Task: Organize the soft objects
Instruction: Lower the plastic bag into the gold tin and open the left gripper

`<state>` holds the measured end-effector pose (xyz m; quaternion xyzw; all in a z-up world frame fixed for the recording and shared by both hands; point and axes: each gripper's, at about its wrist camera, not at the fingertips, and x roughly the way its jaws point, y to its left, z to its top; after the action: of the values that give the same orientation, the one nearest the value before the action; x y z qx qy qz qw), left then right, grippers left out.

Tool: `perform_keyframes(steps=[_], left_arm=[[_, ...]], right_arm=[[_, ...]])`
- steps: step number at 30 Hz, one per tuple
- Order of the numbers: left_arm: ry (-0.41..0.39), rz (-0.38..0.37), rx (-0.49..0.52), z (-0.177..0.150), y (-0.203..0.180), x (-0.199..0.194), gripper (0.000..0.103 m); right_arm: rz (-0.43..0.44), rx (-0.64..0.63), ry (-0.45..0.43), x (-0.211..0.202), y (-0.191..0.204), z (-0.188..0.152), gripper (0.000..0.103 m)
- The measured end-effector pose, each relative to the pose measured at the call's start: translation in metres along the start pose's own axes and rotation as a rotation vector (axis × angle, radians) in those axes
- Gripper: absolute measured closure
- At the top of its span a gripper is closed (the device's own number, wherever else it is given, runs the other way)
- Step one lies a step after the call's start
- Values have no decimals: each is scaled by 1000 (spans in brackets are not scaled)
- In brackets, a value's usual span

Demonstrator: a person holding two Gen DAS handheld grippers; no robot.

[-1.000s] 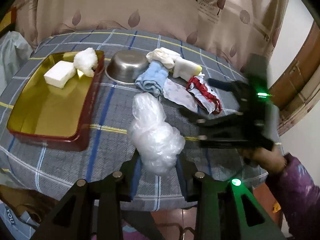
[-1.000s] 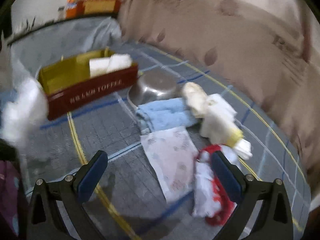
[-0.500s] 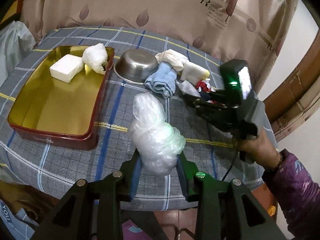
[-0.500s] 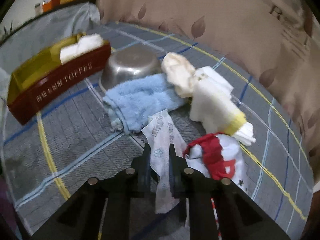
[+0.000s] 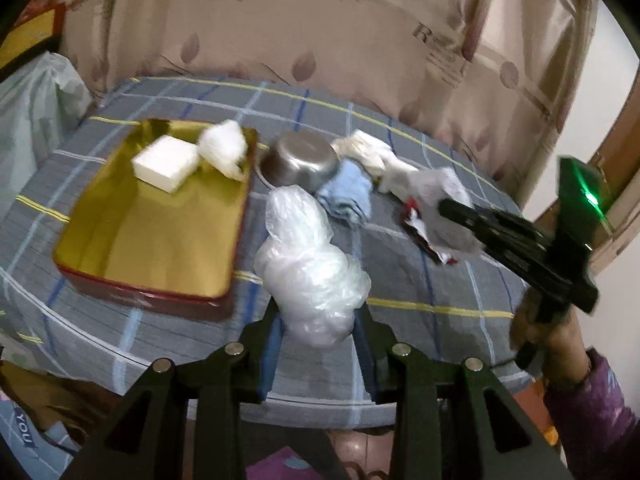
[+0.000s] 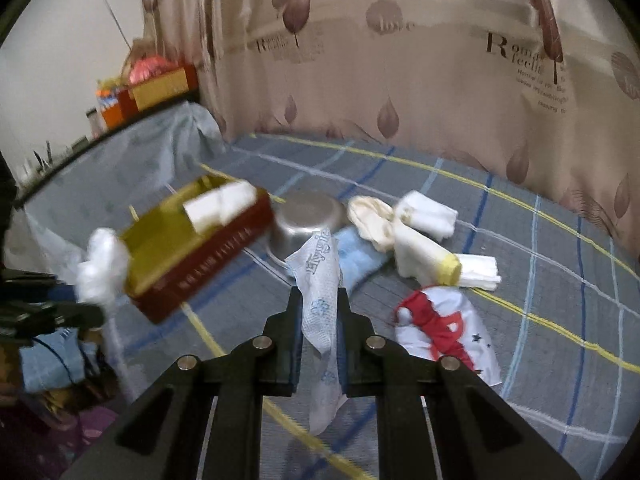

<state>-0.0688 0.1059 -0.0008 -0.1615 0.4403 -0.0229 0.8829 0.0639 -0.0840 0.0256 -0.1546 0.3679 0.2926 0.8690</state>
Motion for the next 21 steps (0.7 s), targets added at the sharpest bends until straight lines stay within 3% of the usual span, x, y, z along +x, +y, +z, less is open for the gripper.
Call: perform_keyframes(steps=[9,14,21], left_arm=[[-29,108,-54,34,61,-1,68],[-16,154,-82,52,103,20,68],[11,202,-44,72,126,56,68]], right_arm=[[57,20,-41,-7,27,6,91],[63,11,-39,-4,35,9,91],[61,14,-35,-2,38,10,91]])
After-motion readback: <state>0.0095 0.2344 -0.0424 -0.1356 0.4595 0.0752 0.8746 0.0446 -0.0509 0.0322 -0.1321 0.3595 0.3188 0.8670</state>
